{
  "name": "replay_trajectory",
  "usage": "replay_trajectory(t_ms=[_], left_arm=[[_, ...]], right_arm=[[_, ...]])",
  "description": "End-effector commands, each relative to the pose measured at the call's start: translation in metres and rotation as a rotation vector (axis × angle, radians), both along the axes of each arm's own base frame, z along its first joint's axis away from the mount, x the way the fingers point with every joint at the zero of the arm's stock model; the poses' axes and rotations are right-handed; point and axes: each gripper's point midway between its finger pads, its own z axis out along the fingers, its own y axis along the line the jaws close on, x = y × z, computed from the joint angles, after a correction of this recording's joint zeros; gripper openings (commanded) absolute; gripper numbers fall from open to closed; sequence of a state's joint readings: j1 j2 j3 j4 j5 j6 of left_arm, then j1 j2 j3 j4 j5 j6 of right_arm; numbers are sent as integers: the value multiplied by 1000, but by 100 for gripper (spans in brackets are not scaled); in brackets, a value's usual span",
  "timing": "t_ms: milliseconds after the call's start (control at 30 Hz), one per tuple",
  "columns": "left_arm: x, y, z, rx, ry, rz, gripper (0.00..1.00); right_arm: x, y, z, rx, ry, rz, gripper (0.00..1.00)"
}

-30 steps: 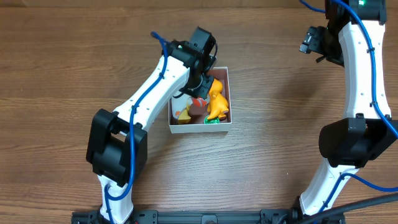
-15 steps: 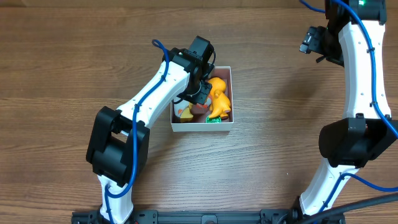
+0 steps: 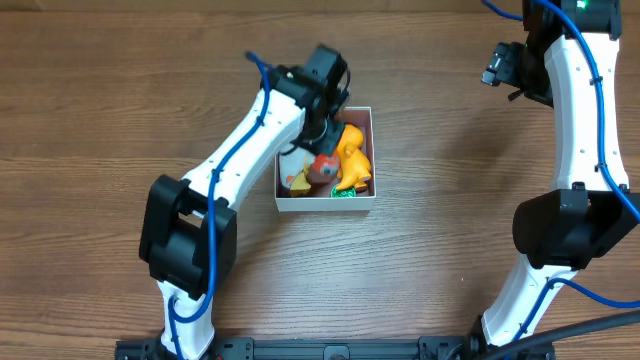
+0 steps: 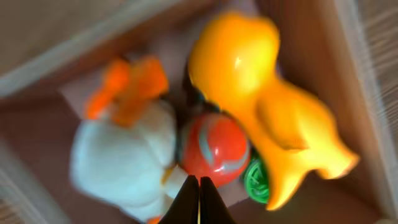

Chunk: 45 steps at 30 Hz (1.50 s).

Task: Pack container
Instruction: 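Move the left gripper back to the pig rattle beside the box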

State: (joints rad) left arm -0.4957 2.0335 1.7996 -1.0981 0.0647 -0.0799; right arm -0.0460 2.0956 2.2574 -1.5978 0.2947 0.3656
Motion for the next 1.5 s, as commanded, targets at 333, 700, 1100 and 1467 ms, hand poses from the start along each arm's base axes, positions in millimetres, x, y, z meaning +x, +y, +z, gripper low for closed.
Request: replay_trajectory(t_ms=[333,700,1100,1467], left_arm=[[5,128,64,70,132,682,80],[-24,195,11,124,336,1070,75],[-93,181,-83,185,597,1486,51],[-75,179,-92,130,524,1412,55]], right_arm=[[2,-3,10,-12,-31,-6,100],[3,-3,10,-12,-31,-6,100],[3,-3,10,-12,-31,-6,100],[2,-3,10,-12,-31,-6,100]])
